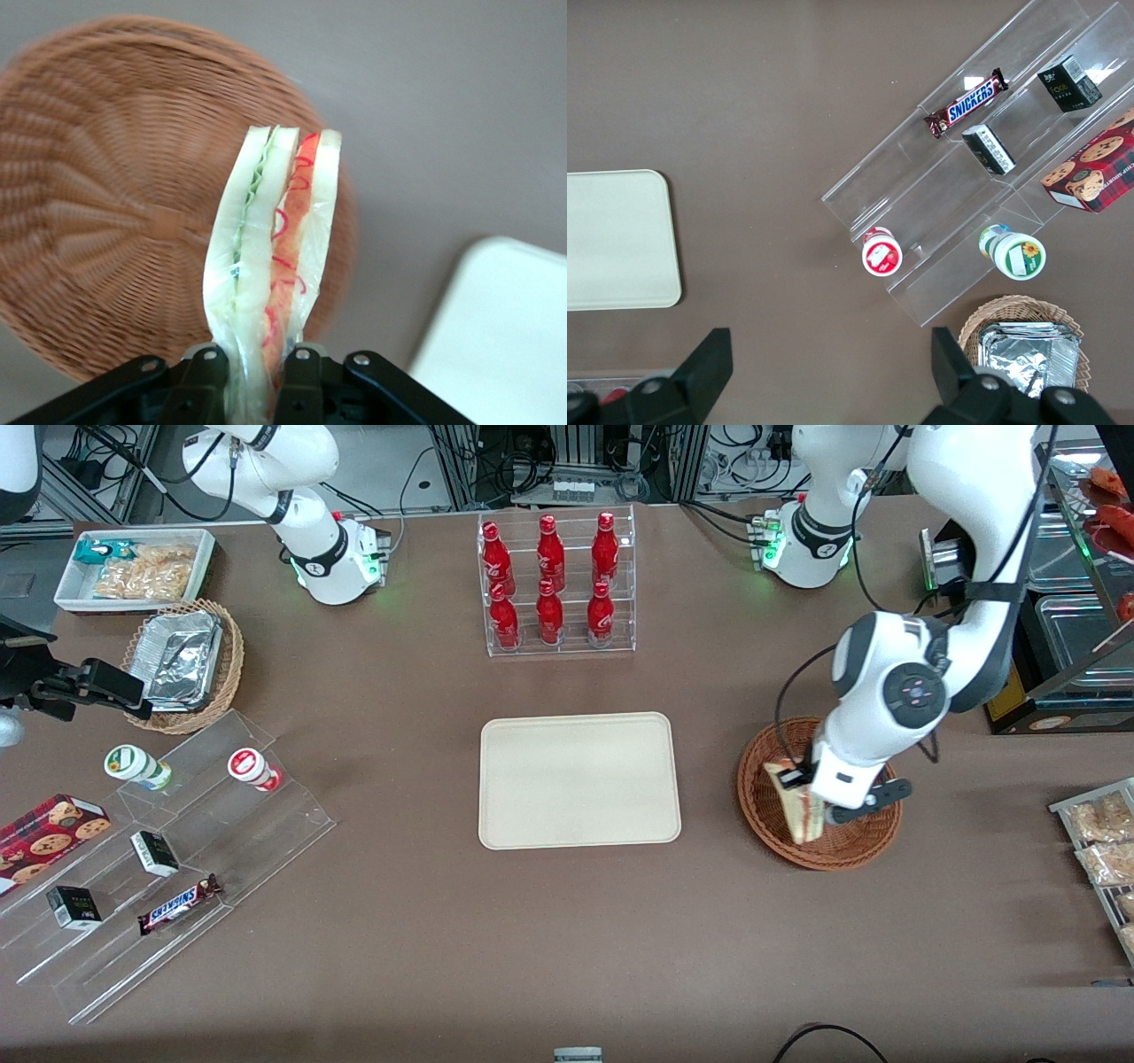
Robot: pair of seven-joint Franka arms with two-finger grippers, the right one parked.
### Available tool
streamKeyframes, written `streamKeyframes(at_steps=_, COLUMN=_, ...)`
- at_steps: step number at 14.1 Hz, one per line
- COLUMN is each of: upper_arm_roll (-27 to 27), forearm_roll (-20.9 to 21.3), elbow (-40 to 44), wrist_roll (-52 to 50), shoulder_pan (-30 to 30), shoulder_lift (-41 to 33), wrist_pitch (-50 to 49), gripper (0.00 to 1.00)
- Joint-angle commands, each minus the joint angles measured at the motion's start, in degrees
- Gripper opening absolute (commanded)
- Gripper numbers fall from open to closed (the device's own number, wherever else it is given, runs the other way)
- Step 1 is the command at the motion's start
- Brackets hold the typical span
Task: Place sandwich from basket to tray
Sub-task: 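Carry the sandwich with the left gripper over the cream tray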
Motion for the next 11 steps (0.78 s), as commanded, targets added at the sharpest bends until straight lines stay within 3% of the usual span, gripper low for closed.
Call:
streamKeyframes(at_steps=1, upper_arm_roll=0.43, forearm_roll=-0.28, elbow=15.17, wrist_roll=-2.09, shoulder_pan=-6.47, shoulder_lift=10.10, wrist_pitch=-8.45, gripper=0.06)
streamKeyframes(at_steps=7, upper_arm_roll=0.43, forearm_roll=-0.36, elbow=28.11, wrist_roll=-11.93, shoulder_pan=-19.39, shoulder_lift=20.48, wrist_pitch=-9.62, gripper=0.06)
streamKeyframes(at_steps=11, upper_arm_roll=0.43, forearm_roll=-0.36, elbow=31.82, wrist_roll=-16.42, shoulder_pan=-25.11, shoulder_lift=25.76, wrist_pitch=-5.24, gripper=0.06)
